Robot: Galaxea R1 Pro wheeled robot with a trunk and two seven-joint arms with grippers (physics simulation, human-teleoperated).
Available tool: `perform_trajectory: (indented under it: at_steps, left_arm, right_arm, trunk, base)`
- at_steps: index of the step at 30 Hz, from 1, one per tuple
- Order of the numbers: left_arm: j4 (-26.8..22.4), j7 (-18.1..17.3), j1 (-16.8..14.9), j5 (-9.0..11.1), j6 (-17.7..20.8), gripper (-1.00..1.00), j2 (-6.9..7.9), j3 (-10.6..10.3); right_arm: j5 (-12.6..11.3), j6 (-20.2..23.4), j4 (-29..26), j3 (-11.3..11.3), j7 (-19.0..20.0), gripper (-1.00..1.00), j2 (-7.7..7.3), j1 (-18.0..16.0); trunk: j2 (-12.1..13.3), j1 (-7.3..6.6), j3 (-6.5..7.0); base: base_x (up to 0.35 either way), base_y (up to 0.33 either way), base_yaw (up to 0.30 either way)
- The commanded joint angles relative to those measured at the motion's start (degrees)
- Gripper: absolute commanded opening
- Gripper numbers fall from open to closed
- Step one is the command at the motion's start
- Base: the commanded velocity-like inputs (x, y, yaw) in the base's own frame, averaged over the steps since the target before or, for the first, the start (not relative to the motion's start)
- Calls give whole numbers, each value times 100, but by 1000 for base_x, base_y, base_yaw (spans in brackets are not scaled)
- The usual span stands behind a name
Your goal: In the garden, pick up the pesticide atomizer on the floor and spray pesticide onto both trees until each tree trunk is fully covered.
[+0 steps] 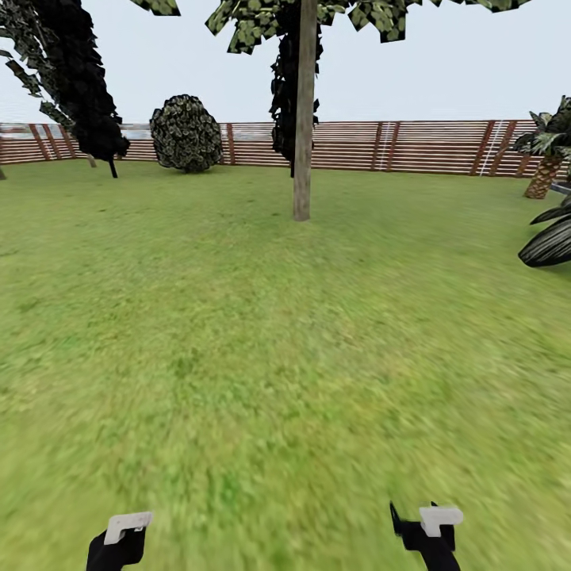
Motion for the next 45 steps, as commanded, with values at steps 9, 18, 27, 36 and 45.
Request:
perform_trajectory:
  at_steps: [9, 18, 27, 36, 45]
  left_arm:
    - [6, -38, -4, -1, -16, -100, -3, 38]
    - [4, -38, -4, -1, -16, -100, -3, 38]
    - [1, -38, -4, -1, -16, -100, -3, 38]
    - [4, -38, -4, -1, -16, -100, -8, 38]
    - [2, -38, -4, -1, -16, -100, -11, 38]
  right_arm:
    - [2, -16, 10, 3, -2, 100, 0, -3]
    - [2, -15, 13, 5, -2, 100, 0, -3]
    - [10, -8, 13, 12, 6, 100, 0, -3]
    - [11, -8, 13, 12, 6, 100, 0, -3]
    - [11, -8, 13, 12, 6, 100, 2, -3]
  trunk:
    - [-2, 3, -5]
    - [-2, 3, -5]
    - [-2, 3, -5]
    - [-2, 3, -5]
    - [-2, 3, -5]
  base:
    - [339, 0, 0]
    - [339, 0, 0]
    - [339, 0, 0]
    - [339, 0, 0]
    - [339, 0, 0]
